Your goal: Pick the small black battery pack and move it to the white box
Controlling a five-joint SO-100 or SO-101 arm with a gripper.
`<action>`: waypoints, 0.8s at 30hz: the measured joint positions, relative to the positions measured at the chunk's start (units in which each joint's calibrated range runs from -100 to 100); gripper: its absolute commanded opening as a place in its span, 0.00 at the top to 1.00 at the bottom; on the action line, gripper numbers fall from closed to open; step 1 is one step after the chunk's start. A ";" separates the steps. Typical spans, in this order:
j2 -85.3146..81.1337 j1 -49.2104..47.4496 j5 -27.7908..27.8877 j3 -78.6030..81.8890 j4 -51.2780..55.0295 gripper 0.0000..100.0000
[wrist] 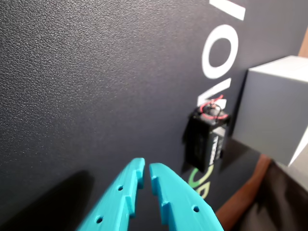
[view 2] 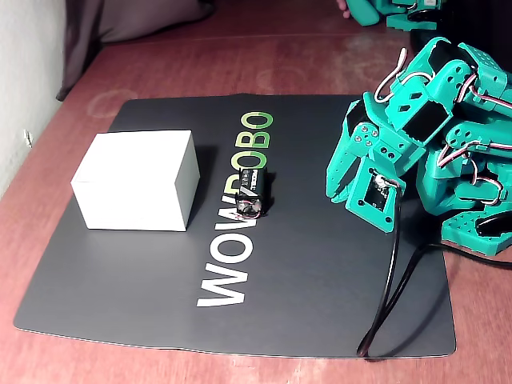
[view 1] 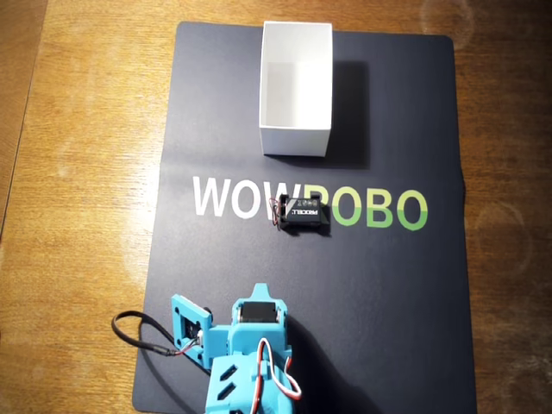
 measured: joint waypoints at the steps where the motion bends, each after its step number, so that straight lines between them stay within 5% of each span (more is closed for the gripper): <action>1: 0.00 -0.25 0.00 0.00 0.00 0.99; 14: 7.37 -3.83 0.00 -3.73 -2.01 0.99; 24: 44.15 -1.61 0.00 -43.36 0.96 0.99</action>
